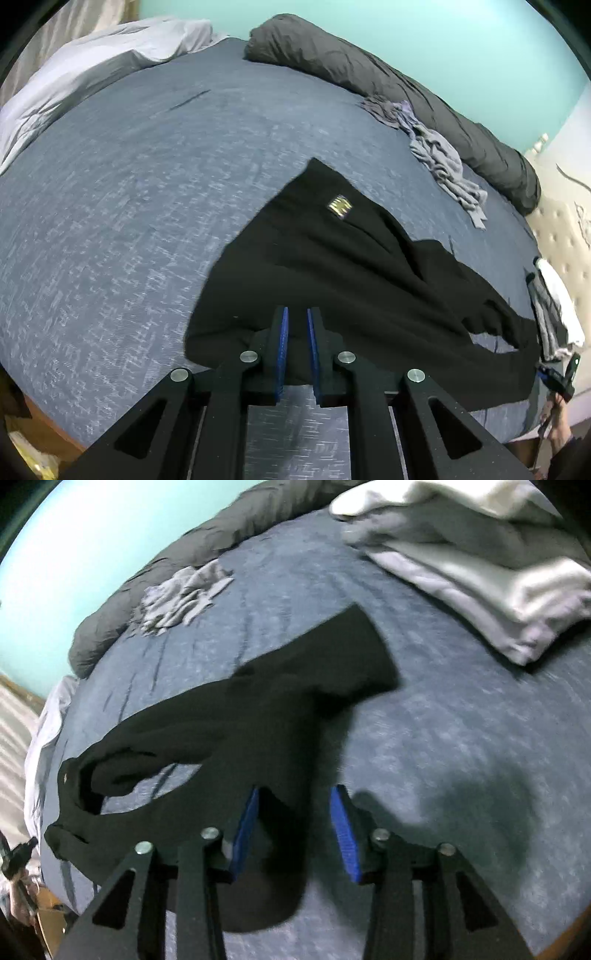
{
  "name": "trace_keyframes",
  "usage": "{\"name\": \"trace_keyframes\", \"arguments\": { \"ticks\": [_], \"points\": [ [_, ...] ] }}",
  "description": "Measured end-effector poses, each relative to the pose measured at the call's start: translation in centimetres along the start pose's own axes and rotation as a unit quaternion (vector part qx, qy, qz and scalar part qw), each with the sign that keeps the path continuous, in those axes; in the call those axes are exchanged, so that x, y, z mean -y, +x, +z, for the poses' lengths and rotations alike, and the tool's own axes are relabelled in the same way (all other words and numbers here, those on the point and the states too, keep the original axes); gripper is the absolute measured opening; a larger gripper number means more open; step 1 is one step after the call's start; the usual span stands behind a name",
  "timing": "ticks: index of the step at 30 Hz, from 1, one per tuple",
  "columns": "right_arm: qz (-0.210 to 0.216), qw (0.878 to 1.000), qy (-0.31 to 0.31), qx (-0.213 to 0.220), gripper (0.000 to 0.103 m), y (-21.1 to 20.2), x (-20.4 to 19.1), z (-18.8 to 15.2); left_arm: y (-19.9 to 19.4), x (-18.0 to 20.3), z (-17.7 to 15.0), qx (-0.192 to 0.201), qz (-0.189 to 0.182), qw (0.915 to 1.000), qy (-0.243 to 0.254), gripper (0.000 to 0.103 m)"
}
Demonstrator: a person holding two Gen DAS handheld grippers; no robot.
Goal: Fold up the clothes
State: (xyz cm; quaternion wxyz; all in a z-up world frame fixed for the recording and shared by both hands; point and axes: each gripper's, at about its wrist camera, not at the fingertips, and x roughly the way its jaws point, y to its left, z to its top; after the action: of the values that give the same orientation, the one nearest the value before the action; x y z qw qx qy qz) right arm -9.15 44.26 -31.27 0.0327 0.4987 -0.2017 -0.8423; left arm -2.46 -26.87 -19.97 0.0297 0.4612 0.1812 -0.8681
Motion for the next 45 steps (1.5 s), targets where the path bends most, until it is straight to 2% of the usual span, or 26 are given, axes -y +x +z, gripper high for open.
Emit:
{"name": "trace_keyframes", "arguments": {
  "ticks": [1,4,8,14,16,18,21,23,28,33,37,45],
  "points": [
    [0.000,1.000,-0.011,-0.001,0.019,0.3,-0.6,0.1,0.1,0.4,0.0,-0.001,0.000,1.0000,0.004,0.012],
    [0.005,0.999,-0.047,0.007,0.009,0.9,-2.6,0.3,0.3,1.3,0.0,-0.002,-0.002,0.9999,0.012,0.012],
    [0.023,0.994,-0.103,0.022,0.008,1.0,-6.3,0.3,0.5,2.5,-0.1,-0.004,-0.007,0.9997,0.021,0.012],
    [0.038,0.979,-0.193,-0.051,0.014,4.4,-11.5,-2.1,0.6,4.4,-0.4,-0.008,-0.018,0.9992,0.035,0.012],
    [0.041,0.979,-0.194,-0.048,0.015,4.2,-11.6,-2.5,0.4,4.7,-0.5,-0.008,-0.018,0.9990,0.041,0.012],
    [0.058,0.983,-0.171,-0.021,0.015,2.8,-10.5,-2.1,0.2,4.9,-0.6,-0.007,-0.019,0.9987,0.046,0.012],
    [0.068,0.991,-0.107,0.035,0.022,-0.1,-6.8,-0.7,0.0,5.1,-0.7,-0.005,-0.020,0.9985,0.050,0.012],
    [0.072,0.994,-0.066,0.051,0.030,-1.3,-4.8,-0.1,0.1,5.1,-0.6,-0.005,-0.023,0.9987,0.046,0.012],
    [0.075,0.994,0.016,0.076,0.031,-3.0,-0.4,0.5,-0.1,5.3,-0.8,-0.003,-0.026,0.9987,0.043,0.012],
    [0.033,0.993,0.046,0.108,0.031,-4.1,1.1,0.5,-0.3,5.3,-0.7,-0.002,-0.022,0.9988,0.044,0.012],
    [-0.019,0.995,0.062,0.080,0.031,-3.1,2.7,0.1,-0.2,5.2,-0.6,-0.001,-0.020,0.9989,0.042,0.012],
    [-0.014,1.000,0.008,0.023,0.031,1.3,-0.2,-0.4,0.2,5.8,-0.9,-0.007,-0.022,0.9987,0.046,0.013]
  ]
}}
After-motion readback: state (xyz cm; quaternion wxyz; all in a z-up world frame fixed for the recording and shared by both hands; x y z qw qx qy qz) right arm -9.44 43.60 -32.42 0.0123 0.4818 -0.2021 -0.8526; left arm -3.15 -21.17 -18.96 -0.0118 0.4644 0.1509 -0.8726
